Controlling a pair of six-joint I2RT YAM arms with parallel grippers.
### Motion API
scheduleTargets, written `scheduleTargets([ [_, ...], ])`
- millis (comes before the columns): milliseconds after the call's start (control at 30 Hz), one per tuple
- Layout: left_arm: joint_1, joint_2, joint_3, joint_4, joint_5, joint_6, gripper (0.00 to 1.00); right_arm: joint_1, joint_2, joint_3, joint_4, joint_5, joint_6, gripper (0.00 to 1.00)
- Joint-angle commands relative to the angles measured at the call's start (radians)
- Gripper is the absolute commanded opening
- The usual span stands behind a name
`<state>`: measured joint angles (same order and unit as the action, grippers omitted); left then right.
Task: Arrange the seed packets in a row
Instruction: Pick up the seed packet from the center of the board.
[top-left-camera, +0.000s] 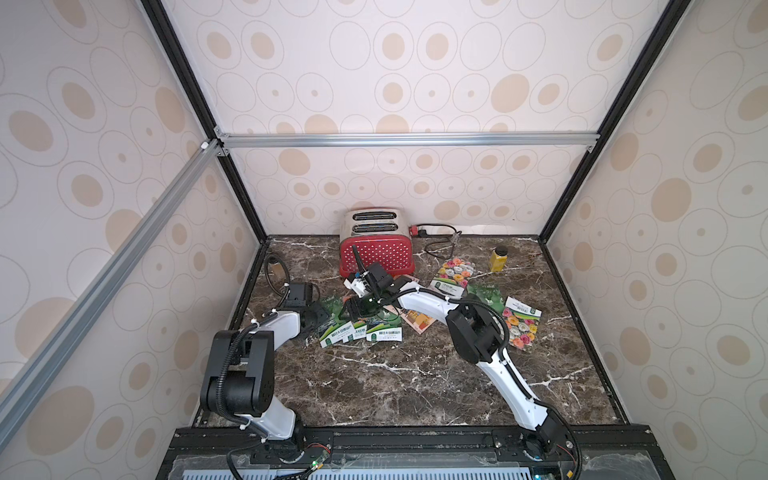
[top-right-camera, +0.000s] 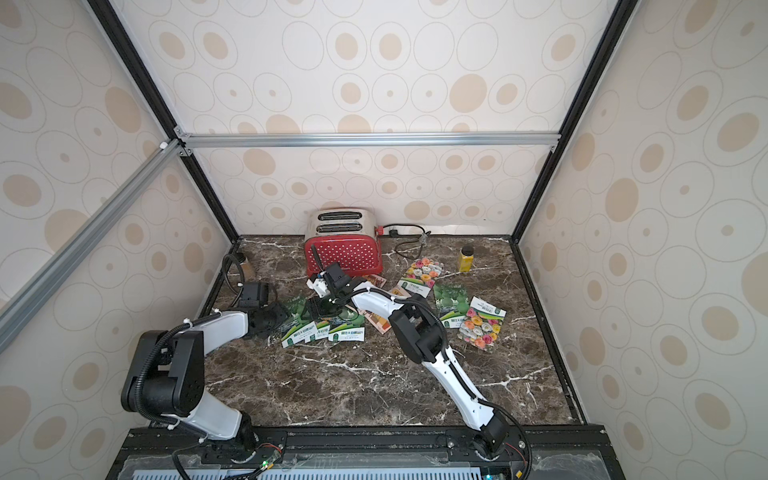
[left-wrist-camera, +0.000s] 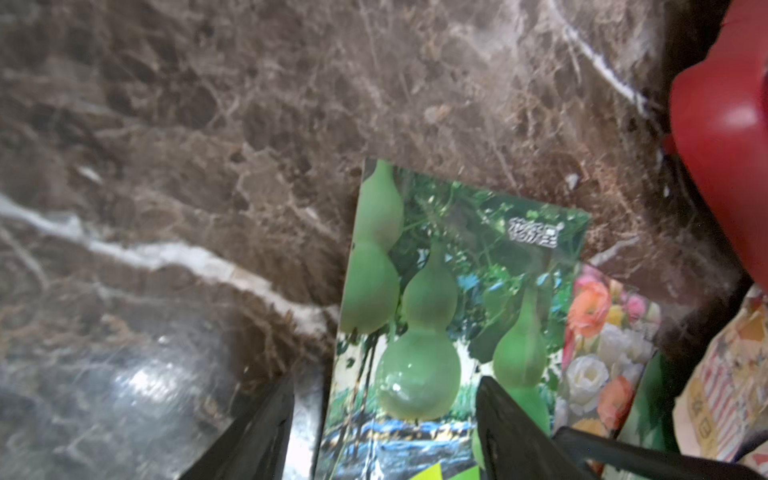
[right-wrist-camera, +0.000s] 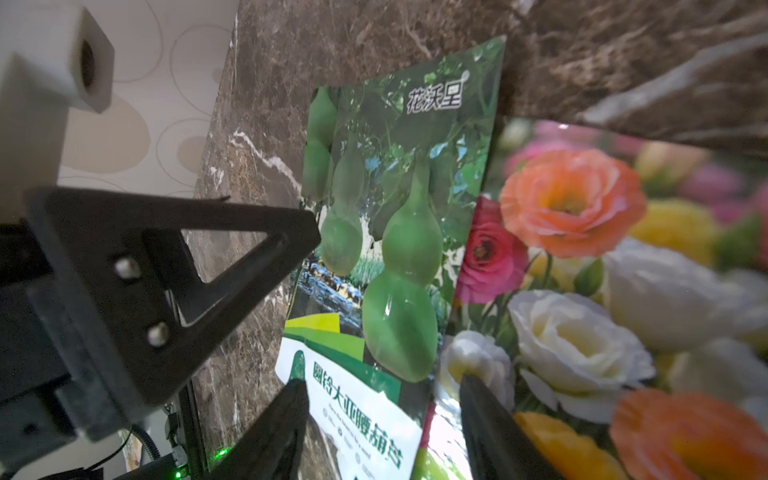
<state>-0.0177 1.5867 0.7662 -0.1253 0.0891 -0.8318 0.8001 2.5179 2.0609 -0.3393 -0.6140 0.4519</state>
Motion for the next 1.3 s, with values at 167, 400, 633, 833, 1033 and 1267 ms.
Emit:
scheduleTargets([
  [167, 0.001, 0.102, -0.015, -0.018, 0.053, -0.006, 0.67, 0.031, 0.04, 0.024, -0.02, -0.013, 0.023, 0.52],
  [400, -0.009, 0.145, -0.011, 0.004, 0.068, -0.003, 0.63, 0.031, 0.033, 0.031, -0.014, -0.013, 0.024, 0.35],
  [633, -0.009, 0.116, -0.03, 0.025, 0.074, -0.006, 0.63, 0.031, 0.046, 0.073, -0.019, -0.016, 0.006, 0.07],
  [833, -0.01, -0.051, -0.053, -0.007, 0.058, 0.001, 0.68, 0.031, 0.034, 0.085, -0.008, -0.051, -0.016, 0.0],
  [1033, 0.0, -0.348, -0.014, -0.187, -0.018, 0.014, 0.74, 0.031, -0.033, -0.001, 0.105, -0.049, 0.063, 0.0],
  [1267, 0.057, -0.611, 0.111, -0.459, -0.13, 0.081, 0.75, 0.076, -0.096, -0.076, 0.269, -0.03, 0.248, 0.0],
])
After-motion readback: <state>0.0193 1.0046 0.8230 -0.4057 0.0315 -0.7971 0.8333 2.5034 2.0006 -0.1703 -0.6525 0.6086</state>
